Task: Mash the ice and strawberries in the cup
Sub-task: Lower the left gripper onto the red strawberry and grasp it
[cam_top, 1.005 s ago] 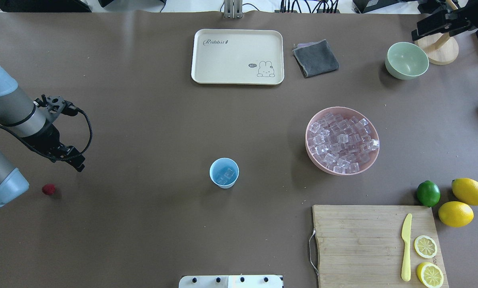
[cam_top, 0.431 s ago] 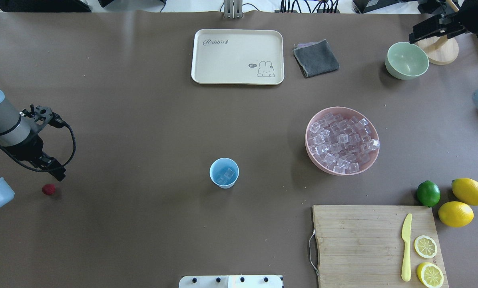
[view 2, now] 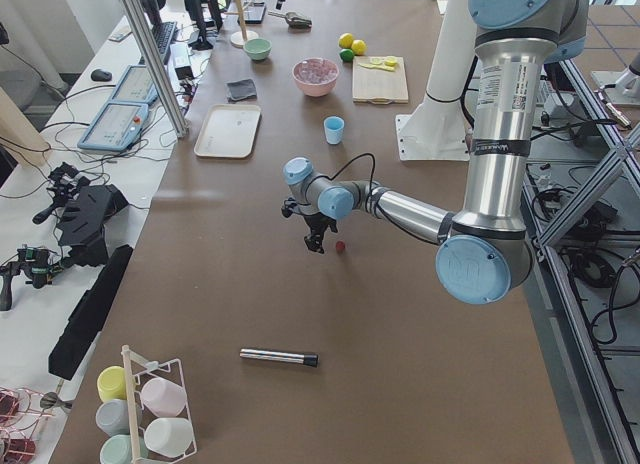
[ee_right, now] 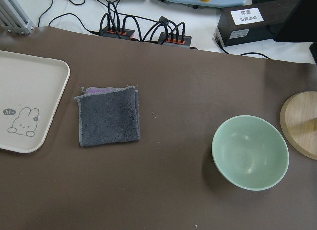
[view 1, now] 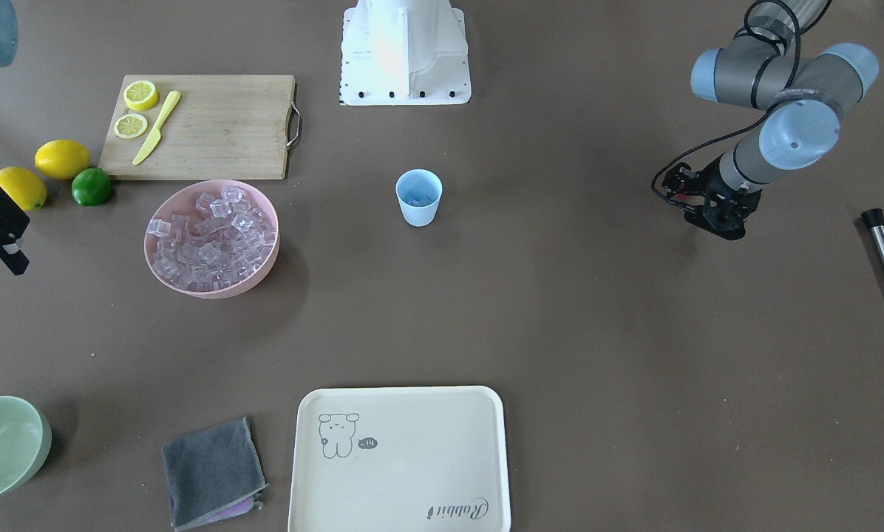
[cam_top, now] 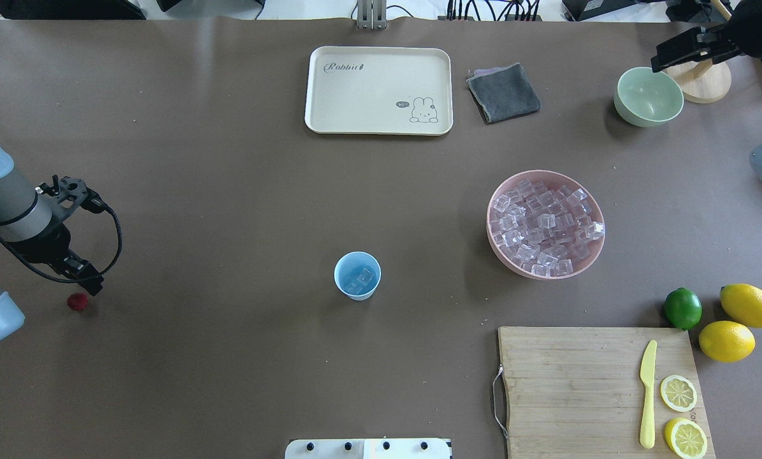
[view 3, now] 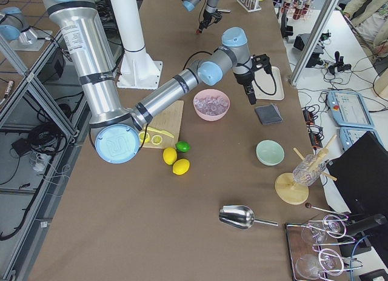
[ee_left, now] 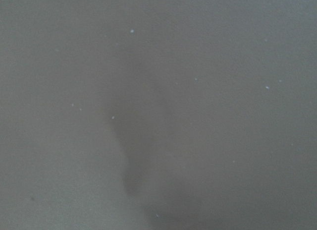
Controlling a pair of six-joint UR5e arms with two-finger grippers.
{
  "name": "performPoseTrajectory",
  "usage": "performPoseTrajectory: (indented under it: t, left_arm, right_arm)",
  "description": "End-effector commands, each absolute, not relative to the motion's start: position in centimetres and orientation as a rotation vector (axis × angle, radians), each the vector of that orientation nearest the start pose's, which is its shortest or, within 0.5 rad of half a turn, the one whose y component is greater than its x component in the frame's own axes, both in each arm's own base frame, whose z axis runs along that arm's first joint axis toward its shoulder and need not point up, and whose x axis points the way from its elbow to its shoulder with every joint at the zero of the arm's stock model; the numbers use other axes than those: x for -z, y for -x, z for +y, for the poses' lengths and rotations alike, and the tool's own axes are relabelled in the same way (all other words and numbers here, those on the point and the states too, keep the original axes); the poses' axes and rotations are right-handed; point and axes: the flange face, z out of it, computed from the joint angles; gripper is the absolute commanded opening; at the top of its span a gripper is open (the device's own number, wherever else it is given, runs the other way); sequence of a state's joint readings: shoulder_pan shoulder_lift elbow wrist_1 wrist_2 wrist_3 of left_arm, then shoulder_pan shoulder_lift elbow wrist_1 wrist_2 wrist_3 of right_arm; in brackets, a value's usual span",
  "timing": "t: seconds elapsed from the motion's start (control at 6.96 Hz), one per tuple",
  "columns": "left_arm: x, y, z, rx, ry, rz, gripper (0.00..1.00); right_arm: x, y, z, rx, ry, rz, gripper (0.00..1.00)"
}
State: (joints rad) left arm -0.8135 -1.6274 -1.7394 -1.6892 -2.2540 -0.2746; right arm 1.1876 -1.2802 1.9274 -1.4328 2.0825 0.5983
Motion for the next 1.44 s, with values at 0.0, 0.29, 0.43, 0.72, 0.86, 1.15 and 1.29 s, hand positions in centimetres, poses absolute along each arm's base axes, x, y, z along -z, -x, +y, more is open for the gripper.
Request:
performPoseTrajectory:
  t: [0.0, 0.29, 0.43, 0.72, 0.86, 1.15, 1.29]
  left_arm:
    - [-54.3, -31.2, -42.3, -0.596, 0.047, 0.751, 0.89]
    - [-54.8, -31.8, -41.2, -0.643, 0.053, 0.749, 0.88]
    - [-54.3, -31.7, -41.0, -0.654, 0.043, 0.755, 0.88]
    - [-54.7, -30.8, -40.1, -0.670, 0.044, 0.754, 0.83]
    - [-55.1, -30.9, -40.1, -0.671, 0.049, 0.750, 0.72]
    - [-55.4, -32.0, -40.1, -0.688, 0.059, 0.747, 0.68]
    - [-55.1, -32.5, -40.6, -0.691, 0.054, 0.750, 0.68]
  right_arm:
    - [-33.2, 13.5, -55.6, -0.003, -0.441, -0.775, 1.00]
    - [-33.5, 13.6, -55.5, -0.006, -0.443, -0.762, 1.00]
    - [-33.8, 13.5, -55.3, -0.007, -0.439, -0.760, 1.00]
    - [-33.8, 13.5, -55.3, -0.006, -0.438, -0.761, 1.00]
    - [-33.9, 13.6, -55.4, -0.006, -0.437, -0.760, 1.00]
    - [-34.2, 14.5, -55.4, 0.003, -0.443, -0.738, 1.00]
    - [-34.3, 14.6, -55.4, 0.003, -0.441, -0.736, 1.00]
